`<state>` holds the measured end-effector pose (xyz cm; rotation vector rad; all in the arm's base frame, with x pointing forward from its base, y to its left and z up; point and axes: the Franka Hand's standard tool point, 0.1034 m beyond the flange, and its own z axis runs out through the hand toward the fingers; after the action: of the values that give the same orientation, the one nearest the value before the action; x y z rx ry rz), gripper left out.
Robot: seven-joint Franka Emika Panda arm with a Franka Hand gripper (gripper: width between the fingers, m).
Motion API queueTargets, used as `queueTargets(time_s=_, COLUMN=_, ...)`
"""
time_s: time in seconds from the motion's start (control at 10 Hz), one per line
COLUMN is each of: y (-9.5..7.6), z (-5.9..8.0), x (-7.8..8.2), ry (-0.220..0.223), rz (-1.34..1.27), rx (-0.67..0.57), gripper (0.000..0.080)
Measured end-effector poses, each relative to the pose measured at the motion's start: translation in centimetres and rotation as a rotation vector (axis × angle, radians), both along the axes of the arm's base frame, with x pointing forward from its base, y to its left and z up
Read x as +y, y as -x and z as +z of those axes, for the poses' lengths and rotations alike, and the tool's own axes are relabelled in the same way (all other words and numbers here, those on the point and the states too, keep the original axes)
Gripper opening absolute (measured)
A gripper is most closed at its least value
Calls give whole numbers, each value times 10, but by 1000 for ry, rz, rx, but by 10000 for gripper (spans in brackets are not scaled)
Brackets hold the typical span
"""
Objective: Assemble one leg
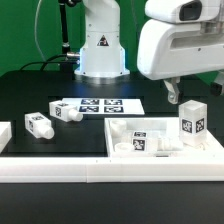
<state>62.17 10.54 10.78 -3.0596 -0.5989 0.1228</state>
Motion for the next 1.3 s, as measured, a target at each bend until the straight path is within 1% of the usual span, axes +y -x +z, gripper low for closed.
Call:
queueTargets(time_s=0.2, y=0, z=0, x=-1, ry=0, rz=-1, rx=0, gripper=649)
queueTargets(time_s=0.3, y=0, z=1, x=-5, ry=-35, rz=-28, rx=17, gripper=649)
queueTargets(time_s=0.4, y=-4, z=0, x=-11, ry=-61, rz=-65, rx=16, gripper=649)
queueTargets(time_s=0.5, y=-10, z=-2, x=-13, ry=-77, rz=-87, rx=14, gripper=649)
queueTargets(time_s=0.8, y=-21, z=-13, x=-7, ry=-81, rz=-95, rx=-36, gripper=649)
queueTargets(time_s=1.0, y=-19, z=-18, x=-1, ry=-78, rz=-87, rx=-53, gripper=649)
queueTargets(time_s=1.2, y=-13, z=-21, x=5, ry=-76, rz=-77, rx=-45, gripper=649)
queueTargets(time_s=1.3, y=-12, z=-22, x=7, ry=-76, rz=-74, rx=-44, gripper=534)
